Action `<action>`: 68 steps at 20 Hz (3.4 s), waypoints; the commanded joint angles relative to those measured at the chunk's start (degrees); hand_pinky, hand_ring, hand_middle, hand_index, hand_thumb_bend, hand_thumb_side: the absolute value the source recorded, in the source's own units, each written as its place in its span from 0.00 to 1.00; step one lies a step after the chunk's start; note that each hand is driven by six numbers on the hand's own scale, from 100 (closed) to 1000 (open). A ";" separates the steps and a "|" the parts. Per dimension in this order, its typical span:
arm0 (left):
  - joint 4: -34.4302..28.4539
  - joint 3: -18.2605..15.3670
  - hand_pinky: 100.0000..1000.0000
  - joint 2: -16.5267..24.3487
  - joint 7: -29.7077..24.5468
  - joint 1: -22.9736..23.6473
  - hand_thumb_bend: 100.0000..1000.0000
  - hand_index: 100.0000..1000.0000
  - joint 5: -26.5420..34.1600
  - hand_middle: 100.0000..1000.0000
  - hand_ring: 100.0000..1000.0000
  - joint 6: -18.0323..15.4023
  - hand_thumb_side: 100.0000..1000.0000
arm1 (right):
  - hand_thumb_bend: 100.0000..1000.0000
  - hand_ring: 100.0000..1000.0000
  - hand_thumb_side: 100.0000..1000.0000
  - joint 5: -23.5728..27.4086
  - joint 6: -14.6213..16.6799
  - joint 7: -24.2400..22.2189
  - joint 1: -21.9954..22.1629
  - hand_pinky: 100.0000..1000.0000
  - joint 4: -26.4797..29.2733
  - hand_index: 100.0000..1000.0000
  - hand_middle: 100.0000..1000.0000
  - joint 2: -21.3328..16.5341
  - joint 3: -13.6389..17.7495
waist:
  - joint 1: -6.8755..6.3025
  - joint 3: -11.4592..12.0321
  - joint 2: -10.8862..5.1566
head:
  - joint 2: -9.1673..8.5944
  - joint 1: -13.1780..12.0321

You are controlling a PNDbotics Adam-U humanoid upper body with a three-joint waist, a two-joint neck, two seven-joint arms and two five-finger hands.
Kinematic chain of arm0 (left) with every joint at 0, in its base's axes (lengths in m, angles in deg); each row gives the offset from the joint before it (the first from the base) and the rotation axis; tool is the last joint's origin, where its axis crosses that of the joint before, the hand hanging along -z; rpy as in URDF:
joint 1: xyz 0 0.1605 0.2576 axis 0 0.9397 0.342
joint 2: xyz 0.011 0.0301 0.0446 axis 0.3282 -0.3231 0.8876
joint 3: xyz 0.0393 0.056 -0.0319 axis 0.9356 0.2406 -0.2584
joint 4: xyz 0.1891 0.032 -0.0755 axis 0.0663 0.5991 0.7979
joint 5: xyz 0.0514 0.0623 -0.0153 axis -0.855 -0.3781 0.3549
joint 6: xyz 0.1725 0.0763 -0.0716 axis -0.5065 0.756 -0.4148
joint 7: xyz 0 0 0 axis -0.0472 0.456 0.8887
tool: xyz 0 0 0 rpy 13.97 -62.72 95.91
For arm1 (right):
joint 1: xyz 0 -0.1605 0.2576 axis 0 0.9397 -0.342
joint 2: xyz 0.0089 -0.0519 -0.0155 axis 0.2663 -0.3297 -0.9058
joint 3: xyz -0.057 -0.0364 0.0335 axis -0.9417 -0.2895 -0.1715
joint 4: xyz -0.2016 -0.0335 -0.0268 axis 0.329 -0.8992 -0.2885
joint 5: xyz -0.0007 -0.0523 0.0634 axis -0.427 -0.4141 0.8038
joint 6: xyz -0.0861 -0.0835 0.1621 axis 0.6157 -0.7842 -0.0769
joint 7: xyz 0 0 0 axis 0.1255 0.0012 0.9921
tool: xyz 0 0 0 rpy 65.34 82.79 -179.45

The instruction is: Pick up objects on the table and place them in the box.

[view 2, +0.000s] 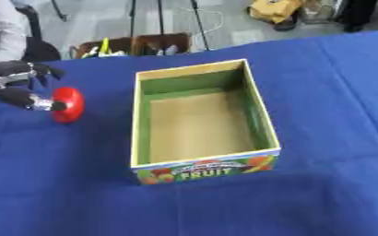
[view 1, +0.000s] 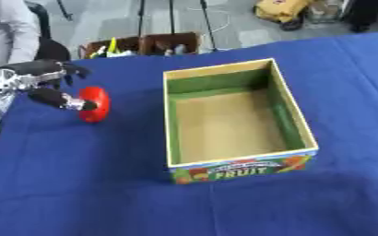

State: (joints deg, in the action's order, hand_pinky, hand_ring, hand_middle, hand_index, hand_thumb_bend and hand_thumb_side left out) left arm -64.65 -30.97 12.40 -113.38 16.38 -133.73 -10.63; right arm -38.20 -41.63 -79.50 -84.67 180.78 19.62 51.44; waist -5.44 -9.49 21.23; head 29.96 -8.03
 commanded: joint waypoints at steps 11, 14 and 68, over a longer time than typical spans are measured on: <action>1.08 -0.68 0.49 0.82 -0.54 -0.78 0.49 0.99 -0.85 0.81 0.65 -0.91 0.65 | 0.00 0.11 0.86 -0.95 0.38 -0.14 -0.70 0.21 1.09 0.31 0.15 -0.48 0.01 | 0.09 -0.56 -0.12 | -1.56 -0.72; 1.15 -0.72 0.46 0.65 0.25 -0.72 0.46 0.97 -0.62 0.78 0.61 -1.08 0.64 | 0.00 0.11 0.86 -1.09 0.40 -0.11 -0.78 0.21 1.10 0.31 0.15 -0.42 0.01 | 0.07 -0.71 0.12 | -1.78 -0.86; -19.62 4.96 0.04 -2.42 6.76 -5.04 0.00 0.52 17.80 0.32 0.28 11.31 0.31 | 0.00 0.11 0.84 1.74 -1.48 -0.15 -0.28 0.21 0.53 0.30 0.15 -0.53 -0.20 | 0.34 0.34 -5.76 | 2.26 1.22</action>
State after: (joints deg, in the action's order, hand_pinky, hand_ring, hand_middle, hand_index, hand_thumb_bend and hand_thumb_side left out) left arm -82.25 -26.23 9.29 -105.93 12.76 -116.83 0.28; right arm -36.97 -42.92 -79.70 -84.64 180.74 19.69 51.32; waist -5.31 -9.15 16.72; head 31.74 -6.94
